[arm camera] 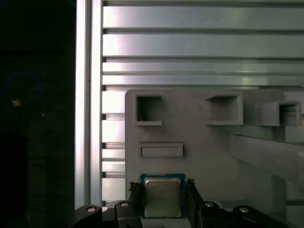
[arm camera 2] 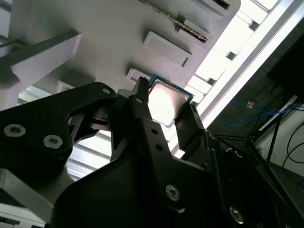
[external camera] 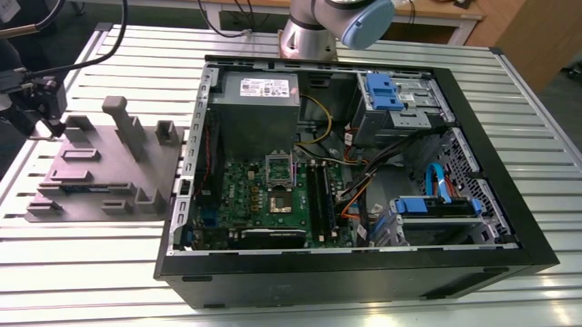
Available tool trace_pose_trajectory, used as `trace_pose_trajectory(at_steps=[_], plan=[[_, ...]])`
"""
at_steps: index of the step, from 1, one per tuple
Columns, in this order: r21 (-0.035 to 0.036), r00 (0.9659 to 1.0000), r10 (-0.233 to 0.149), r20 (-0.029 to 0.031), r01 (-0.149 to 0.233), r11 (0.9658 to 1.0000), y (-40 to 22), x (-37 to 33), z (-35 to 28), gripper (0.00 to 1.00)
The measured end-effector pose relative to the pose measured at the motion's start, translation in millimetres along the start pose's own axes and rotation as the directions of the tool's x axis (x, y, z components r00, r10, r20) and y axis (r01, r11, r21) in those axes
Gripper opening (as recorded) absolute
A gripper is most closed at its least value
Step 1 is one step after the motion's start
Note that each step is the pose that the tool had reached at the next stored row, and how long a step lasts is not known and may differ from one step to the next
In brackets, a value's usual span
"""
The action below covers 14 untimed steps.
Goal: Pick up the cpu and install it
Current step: 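Pick up the cpu and move it towards the insertion slot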
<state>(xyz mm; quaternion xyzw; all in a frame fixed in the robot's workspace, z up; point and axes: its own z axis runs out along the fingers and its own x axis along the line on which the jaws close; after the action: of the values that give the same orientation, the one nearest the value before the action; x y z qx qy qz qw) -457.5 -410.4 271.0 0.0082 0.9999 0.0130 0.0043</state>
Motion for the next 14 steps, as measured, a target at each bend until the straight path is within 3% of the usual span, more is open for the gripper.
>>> trace_pose_trajectory(at_steps=[14], plan=[[0.0,1.0,0.0,0.0,0.0,1.0,0.1,0.0,-3.4,0.47]])
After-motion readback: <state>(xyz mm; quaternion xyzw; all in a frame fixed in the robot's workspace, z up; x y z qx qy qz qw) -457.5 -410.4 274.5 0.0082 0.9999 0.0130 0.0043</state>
